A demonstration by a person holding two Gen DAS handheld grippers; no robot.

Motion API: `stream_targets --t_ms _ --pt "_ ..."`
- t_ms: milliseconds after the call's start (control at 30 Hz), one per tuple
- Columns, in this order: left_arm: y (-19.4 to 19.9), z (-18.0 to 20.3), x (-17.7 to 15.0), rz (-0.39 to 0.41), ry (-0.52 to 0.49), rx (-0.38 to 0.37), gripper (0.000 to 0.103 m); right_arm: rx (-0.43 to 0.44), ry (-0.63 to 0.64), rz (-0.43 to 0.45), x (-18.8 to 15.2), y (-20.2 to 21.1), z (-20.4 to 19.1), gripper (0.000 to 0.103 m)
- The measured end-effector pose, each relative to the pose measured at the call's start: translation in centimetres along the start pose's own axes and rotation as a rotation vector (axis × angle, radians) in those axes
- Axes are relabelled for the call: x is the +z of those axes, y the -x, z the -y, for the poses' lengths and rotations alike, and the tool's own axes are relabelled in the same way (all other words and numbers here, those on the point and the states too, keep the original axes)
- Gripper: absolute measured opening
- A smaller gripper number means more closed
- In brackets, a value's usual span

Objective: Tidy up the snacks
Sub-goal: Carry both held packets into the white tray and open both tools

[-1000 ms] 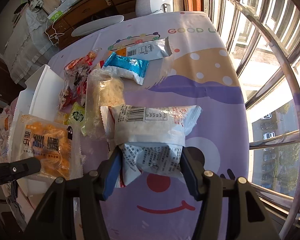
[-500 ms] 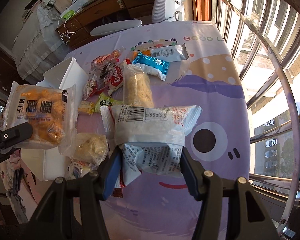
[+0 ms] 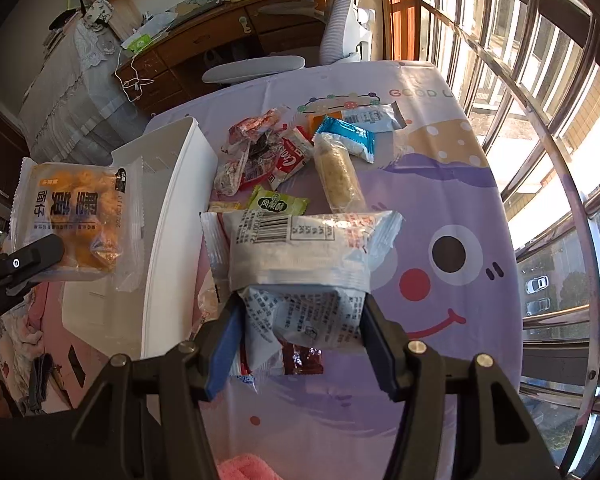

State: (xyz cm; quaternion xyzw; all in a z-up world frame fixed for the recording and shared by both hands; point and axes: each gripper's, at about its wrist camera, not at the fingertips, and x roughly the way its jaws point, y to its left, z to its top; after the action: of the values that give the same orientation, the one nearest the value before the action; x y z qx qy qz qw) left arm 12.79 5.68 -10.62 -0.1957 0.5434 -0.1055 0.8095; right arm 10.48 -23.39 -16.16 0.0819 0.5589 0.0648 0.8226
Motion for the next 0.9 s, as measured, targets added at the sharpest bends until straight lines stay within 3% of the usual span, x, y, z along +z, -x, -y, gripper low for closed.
stream_targets --t_ms 333,900 --pt "3.7 -5.7 0.8 0.021 -0.083 -0.014 0.030 0.008 -0.036 0.073 -1.5 1.2 -6.7 0.058" --pt "5.2 -12.9 2.1 -0.004 -0.133 0.031 0.030 0.070 0.101 0.155 -3.1 1.0 -17.4 0.059"
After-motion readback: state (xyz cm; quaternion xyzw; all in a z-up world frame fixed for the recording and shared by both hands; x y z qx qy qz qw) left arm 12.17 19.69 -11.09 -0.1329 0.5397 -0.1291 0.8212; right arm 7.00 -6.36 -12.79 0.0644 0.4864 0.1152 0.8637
